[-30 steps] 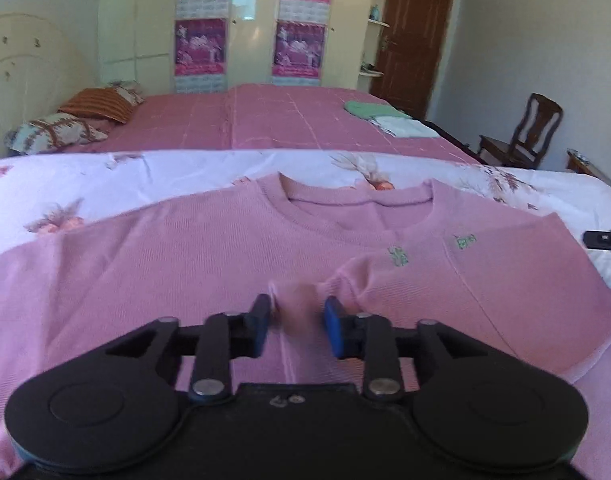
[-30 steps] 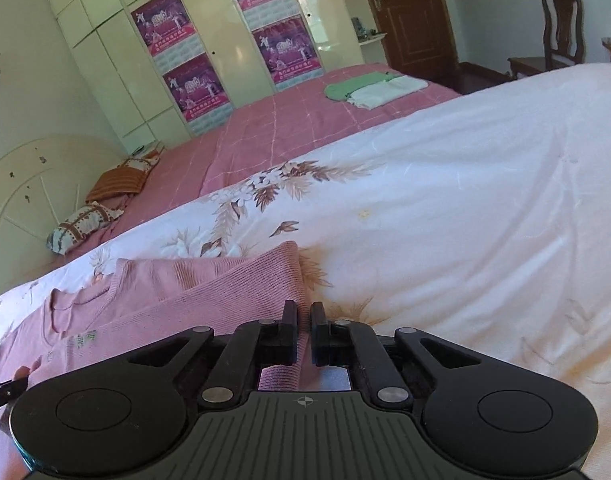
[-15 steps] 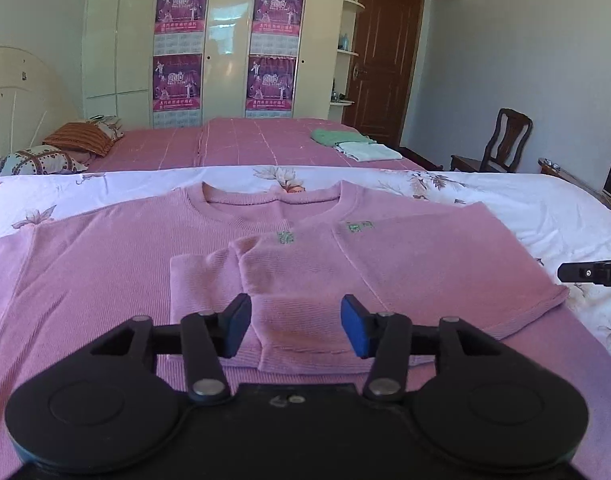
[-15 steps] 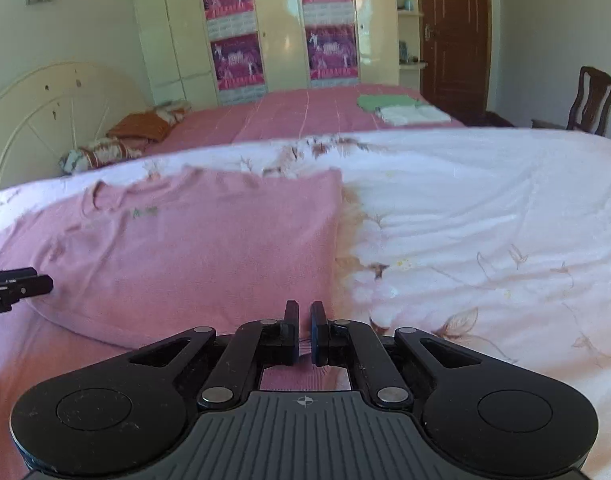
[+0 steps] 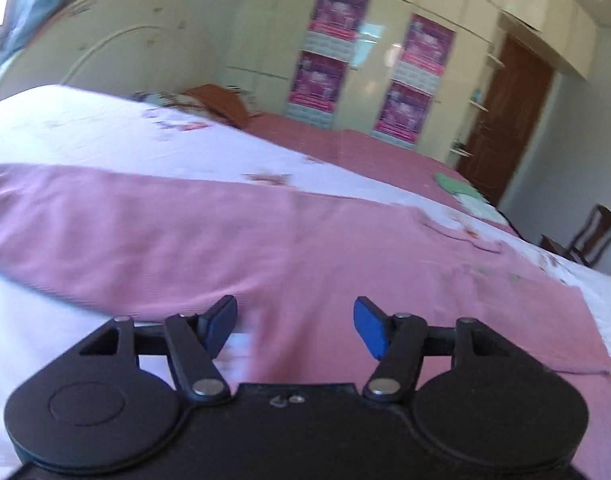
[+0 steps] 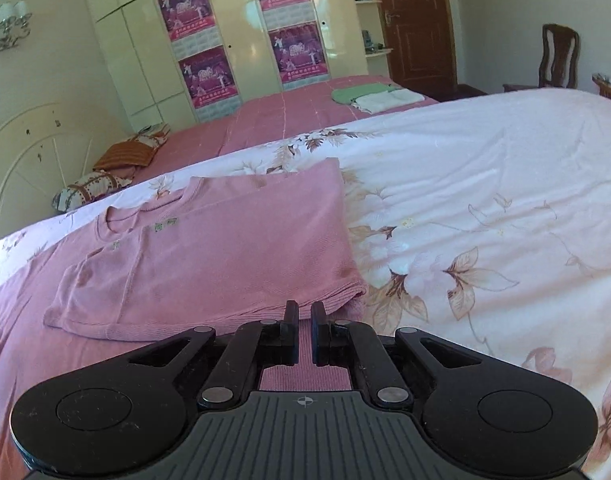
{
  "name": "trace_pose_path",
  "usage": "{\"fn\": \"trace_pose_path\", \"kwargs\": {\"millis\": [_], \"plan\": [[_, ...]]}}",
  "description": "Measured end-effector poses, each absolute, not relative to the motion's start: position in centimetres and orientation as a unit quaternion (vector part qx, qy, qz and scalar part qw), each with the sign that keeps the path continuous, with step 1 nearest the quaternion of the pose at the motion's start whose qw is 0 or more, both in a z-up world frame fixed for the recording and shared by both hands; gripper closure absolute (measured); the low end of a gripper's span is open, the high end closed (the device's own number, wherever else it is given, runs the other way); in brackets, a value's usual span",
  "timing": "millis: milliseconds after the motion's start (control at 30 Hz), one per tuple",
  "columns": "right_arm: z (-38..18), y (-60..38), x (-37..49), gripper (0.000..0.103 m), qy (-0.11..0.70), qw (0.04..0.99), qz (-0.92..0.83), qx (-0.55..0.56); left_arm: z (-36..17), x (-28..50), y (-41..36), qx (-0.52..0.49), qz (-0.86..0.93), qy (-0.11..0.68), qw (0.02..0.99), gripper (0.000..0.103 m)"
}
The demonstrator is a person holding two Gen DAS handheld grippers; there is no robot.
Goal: Fold small clothes
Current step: 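Grasp the other sleeve cuff with the left gripper and fold it inward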
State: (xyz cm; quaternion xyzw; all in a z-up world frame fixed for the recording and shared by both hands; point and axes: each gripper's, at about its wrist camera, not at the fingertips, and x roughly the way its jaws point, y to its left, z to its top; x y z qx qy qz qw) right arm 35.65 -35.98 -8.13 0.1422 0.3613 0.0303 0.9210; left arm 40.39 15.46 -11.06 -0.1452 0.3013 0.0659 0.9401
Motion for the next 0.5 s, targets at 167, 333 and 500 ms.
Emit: {"fn": "trace_pose_path", "kwargs": {"millis": [167,333,500], "plan": [[-7.8,-33.9,35.5,0.022,0.339,0.921,0.034,0.186,-11.3,35.9,28.4,-0.220,0.199,0.297,0.908,0.049],[-7.5,-29.2,36.7,0.043,0.338,0.919,0.052,0.197,-12.3,34.4,38.6,-0.358,0.247,0.261,0.862,0.052],[-6.9,-25.1,38.0,0.046,0.340,0.917,0.064,0.197,-13.6,35.1,42.8,-0.431,0.241,0.213,0.843,0.056]]}}
